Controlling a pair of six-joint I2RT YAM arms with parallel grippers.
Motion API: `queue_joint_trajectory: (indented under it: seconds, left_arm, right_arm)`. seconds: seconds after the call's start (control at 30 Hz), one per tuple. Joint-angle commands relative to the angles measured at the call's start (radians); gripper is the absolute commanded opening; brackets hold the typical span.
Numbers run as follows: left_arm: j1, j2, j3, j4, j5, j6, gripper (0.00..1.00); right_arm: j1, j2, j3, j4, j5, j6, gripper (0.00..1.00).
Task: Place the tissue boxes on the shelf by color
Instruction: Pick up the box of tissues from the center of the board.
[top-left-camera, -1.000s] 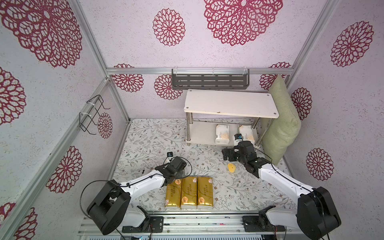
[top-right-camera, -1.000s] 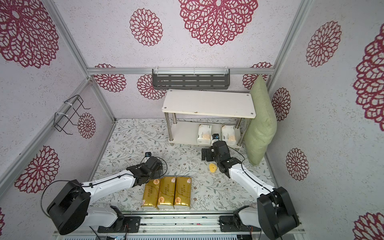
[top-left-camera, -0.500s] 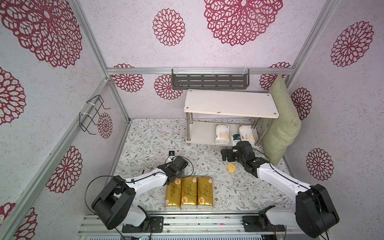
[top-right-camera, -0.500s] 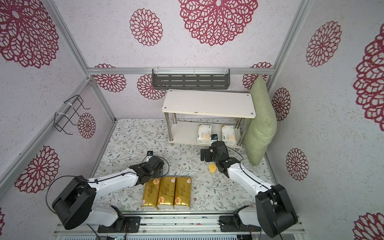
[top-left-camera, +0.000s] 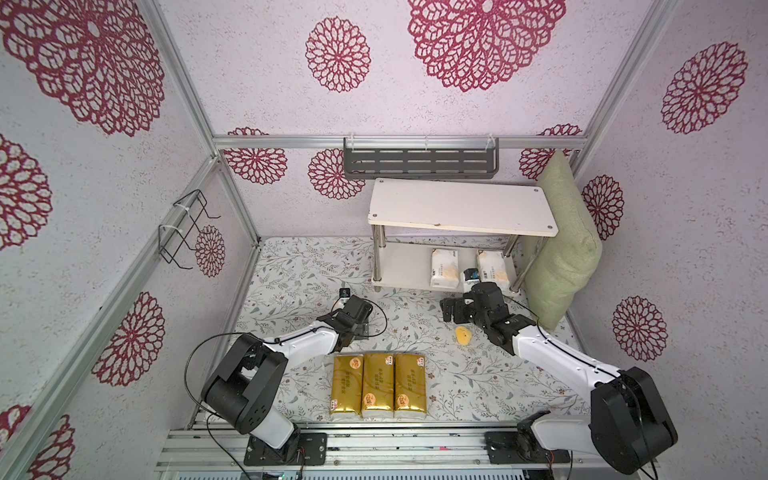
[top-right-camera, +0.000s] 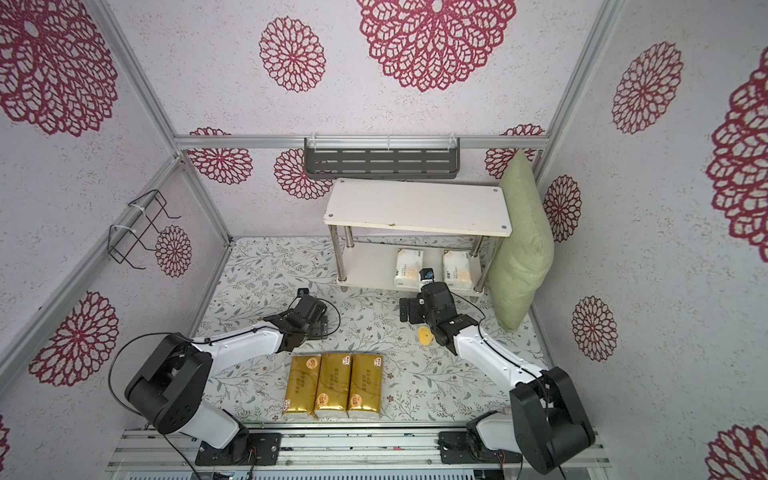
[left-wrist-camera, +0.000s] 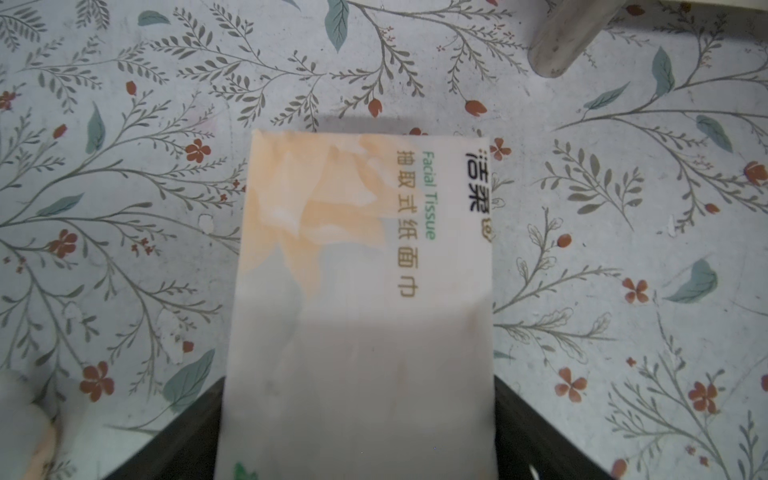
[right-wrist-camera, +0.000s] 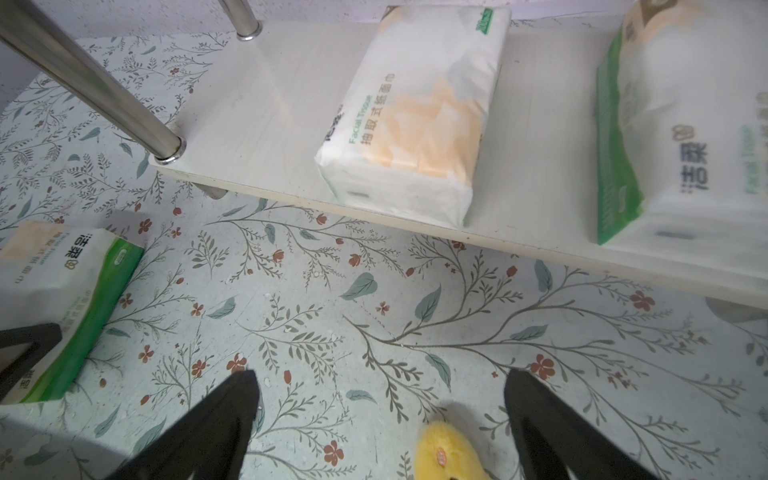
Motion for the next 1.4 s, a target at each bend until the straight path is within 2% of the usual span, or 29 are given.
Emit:
queue_joint_trajectory:
  seconds: [0.0,0.27,0.53,1.1,1.37]
  left_arm:
    - [0.014,0.01,0.016,0.049,0.012,0.025,0.99]
    - [0.009,-0.069,-0.022,0.014,-0.002,-0.033,0.97]
    - [-0.003,-0.138,-0.115,0.075,-0.001,-0.041,0.97]
    - [-0.05,-0.164,-0.249,0.215,-0.015,-0.015,0.97]
    - [-0.051,-0.111,-0.265,0.276,-0.019,-0.004,0.98]
  right_arm:
    - [0.01,-0.004,0.034,0.012,0.014,0.014,0.99]
    - [0.018,0.002,0.029,0.015,0.018,0.014,0.99]
    - [0.025,0.008,0.027,0.023,0.023,0.016,0.99]
    - [0.034,0.011,0.023,0.024,0.032,0.016,0.99]
    - [0.042,0.021,0.029,0.026,0.032,0.017,0.99]
